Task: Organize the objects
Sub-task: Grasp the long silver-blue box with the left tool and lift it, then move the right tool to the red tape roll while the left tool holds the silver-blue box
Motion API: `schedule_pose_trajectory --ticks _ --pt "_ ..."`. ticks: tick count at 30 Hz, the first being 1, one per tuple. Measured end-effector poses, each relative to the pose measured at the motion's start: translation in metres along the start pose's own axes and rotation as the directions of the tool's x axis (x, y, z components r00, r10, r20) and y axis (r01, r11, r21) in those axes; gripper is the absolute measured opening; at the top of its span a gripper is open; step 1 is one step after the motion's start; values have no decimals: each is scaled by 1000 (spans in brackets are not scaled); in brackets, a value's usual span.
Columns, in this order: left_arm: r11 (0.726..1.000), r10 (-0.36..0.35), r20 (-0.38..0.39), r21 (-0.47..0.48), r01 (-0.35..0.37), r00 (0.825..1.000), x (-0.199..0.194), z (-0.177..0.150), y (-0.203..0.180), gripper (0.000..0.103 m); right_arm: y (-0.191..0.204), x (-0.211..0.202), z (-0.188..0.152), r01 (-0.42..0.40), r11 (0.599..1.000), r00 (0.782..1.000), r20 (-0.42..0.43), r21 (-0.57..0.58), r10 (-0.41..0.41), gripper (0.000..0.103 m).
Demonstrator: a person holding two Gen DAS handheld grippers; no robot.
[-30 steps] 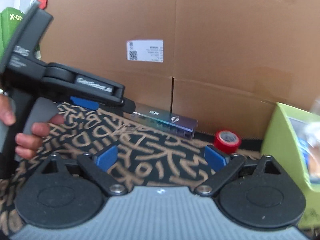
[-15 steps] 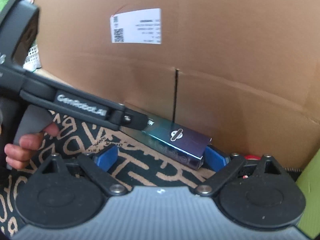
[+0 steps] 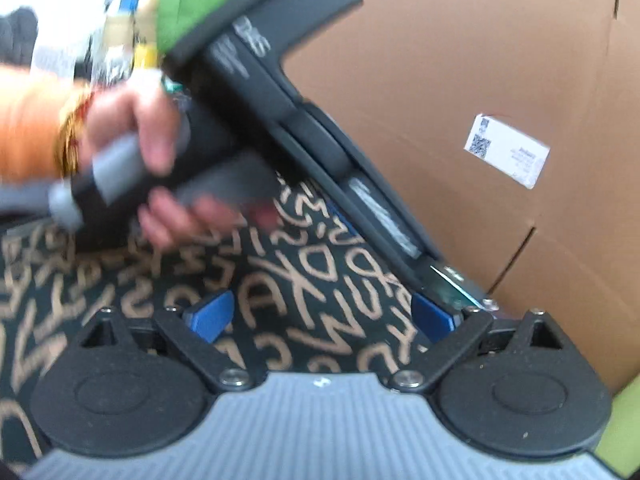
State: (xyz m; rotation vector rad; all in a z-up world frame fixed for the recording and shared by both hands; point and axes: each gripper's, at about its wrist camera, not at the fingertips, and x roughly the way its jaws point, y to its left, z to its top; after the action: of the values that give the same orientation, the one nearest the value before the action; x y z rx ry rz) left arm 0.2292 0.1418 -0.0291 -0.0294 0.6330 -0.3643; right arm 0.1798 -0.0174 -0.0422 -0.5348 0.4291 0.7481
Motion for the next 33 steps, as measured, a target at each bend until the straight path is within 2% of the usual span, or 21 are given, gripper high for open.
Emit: schedule_pose_trajectory --ticks 3,6,9,13,16,18,19,24,26,29,32,33 --pt "998 31 18 48 -32 999 5 10 -2 87 -18 -2 -7 64 995 998 -35 82 -61 97" --pt "996 7 34 86 -10 999 21 24 3 87 -39 -8 -15 128 973 991 -50 191 -121 97" --pt "985 6 4 171 -7 1000 47 35 -5 87 -54 -17 -26 144 953 990 -53 267 -134 98" --pt "975 0 -65 221 14 998 75 44 -10 87 -64 -25 -38 186 934 982 -79 304 -170 98" --pt "960 53 -78 277 -29 996 80 32 -14 87 -63 -23 -40 230 916 973 -103 328 -208 98" --pt "960 59 -41 275 -46 997 70 20 -13 79 -73 -16 -40 262 902 965 -120 342 -235 98" --pt "959 63 -30 278 -52 998 63 15 -13 70 -76 -14 -41 279 897 960 -128 344 -250 98" --pt "952 118 -30 289 -104 993 25 -7 -23 49 -93 1 -34 424 849 905 -191 317 -381 95" --pt "957 125 -47 270 -108 991 15 -12 -26 43 -105 14 -31 469 823 881 -234 321 -411 87" --pt "976 119 -85 191 -101 989 9 -14 -23 42 -130 40 -31 533 763 839 -340 366 -424 77" --pt "986 115 -96 129 -102 989 10 -13 -17 44 -150 57 -31 592 697 799 -407 405 -443 75" --pt "988 118 -97 111 -107 988 12 -12 -17 45 -155 61 -30 603 683 792 -416 412 -448 75"
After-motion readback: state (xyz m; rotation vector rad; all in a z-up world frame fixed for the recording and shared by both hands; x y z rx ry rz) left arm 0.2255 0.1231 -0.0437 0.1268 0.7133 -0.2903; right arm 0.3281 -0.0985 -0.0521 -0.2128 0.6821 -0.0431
